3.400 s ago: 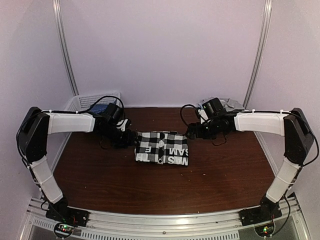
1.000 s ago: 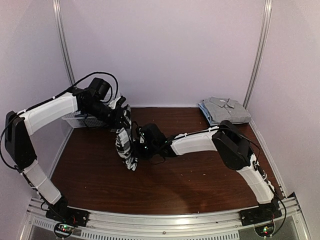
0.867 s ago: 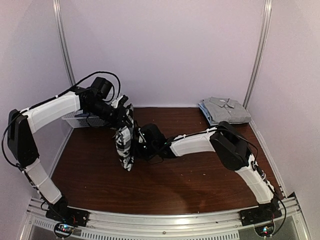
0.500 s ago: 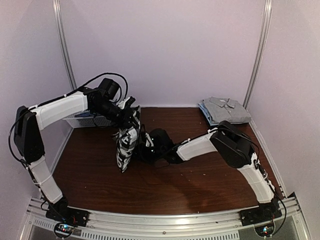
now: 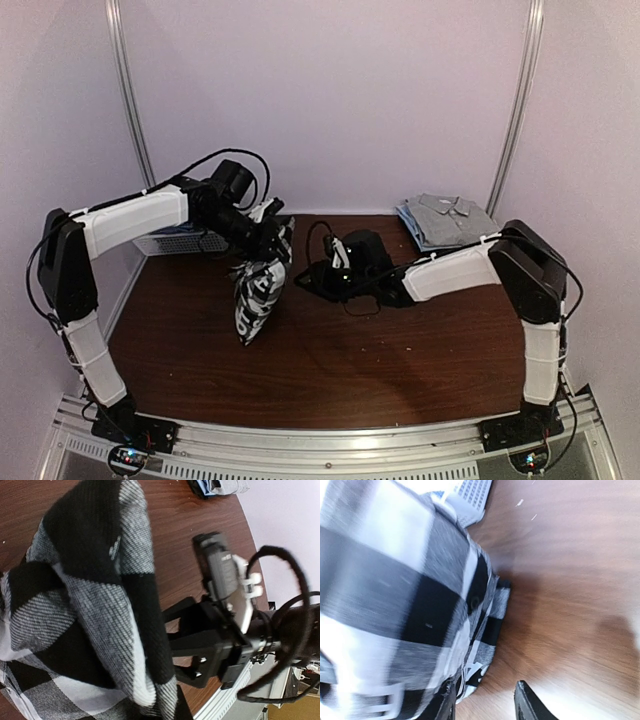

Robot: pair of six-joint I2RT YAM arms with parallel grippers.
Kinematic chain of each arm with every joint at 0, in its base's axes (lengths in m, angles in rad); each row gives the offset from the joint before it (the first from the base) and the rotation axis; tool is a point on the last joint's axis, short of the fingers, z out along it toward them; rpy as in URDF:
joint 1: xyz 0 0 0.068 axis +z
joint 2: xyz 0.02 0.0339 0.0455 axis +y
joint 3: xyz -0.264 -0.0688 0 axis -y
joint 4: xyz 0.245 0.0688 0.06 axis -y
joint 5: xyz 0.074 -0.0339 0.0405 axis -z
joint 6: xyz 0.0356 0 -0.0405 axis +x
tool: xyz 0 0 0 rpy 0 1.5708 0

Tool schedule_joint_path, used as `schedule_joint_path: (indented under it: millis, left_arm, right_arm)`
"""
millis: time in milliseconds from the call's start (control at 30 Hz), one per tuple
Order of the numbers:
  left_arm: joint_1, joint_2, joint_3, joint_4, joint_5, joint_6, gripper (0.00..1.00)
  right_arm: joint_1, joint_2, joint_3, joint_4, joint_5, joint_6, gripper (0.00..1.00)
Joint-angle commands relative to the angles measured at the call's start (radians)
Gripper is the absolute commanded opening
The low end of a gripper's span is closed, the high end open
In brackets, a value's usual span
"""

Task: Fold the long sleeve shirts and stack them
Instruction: Turn over the square-folded shirt at the center of the board, then move the square-folded shirt to the center of the board.

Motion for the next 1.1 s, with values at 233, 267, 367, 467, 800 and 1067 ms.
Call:
schedule_joint_path:
  millis: [233, 267, 367, 467, 800, 1067]
  left_arm:
    - [-0.278, 0.331, 0.270, 0.128, -0.169, -0.144, 0.23]
    - [-0.300, 0.379, 0.332, 0.127, -0.174, -0.157, 0.32]
    - [-0.327, 0.458, 0.460, 0.125, -0.177, -0.184, 0.49]
    - [-0.314, 0.426, 0.475, 0.103, -0.244, -0.185, 0.59]
    - [-0.089, -0.029, -0.155, 0.240, -0.303, -0.181, 0.58]
    - [0.084, -0.145, -0.486, 0.372, -0.174, -0.139, 0.58]
  right_arm:
    - [-0.197, -0.477, -0.363, -0.265, 0.148, -0.145, 0.56]
    - [-0.206, -0.506, -0.381, -0.287, 0.156, -0.158, 0.59]
    - [-0.223, -0.561, -0.406, -0.355, 0.179, -0.193, 0.66]
    - [-0.223, -0.574, -0.416, -0.360, 0.169, -0.219, 0.71]
    - [-0.079, -0.393, -0.264, -0.472, 0.191, -0.313, 0.68]
    - [-0.064, -0.249, -0.108, -0.544, 0.255, -0.359, 0.54]
